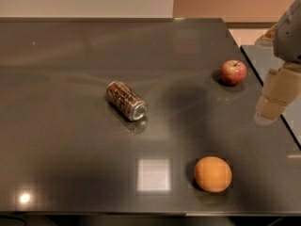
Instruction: Place orange can upright
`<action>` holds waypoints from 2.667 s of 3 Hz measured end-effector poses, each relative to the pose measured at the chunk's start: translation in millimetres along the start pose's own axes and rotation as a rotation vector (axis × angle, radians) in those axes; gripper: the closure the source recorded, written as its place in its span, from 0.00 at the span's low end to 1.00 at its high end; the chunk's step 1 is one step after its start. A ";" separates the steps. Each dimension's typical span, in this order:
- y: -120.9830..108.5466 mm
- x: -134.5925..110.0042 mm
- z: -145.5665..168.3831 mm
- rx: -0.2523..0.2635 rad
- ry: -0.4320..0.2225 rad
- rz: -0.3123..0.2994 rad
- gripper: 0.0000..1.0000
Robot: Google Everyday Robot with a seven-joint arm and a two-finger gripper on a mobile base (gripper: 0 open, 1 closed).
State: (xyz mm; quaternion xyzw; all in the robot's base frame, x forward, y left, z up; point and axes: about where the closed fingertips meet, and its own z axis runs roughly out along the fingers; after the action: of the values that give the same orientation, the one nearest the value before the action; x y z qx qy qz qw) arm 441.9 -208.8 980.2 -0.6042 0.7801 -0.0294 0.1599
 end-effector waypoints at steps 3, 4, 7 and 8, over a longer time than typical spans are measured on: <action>-18.6 -105.7 34.3 -0.115 -0.029 0.015 0.00; -16.2 -142.3 53.1 -0.135 -0.001 0.076 0.00; -16.3 -232.6 109.0 -0.174 0.104 0.332 0.00; -8.0 -256.0 120.5 -0.193 0.118 0.365 0.00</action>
Offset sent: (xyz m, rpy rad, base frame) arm 0.0553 0.1039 -0.0024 0.0723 0.1484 0.0389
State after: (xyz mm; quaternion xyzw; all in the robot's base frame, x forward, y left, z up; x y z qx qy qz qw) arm 539.7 50.6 922.8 -0.4626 0.8837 0.0397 0.0582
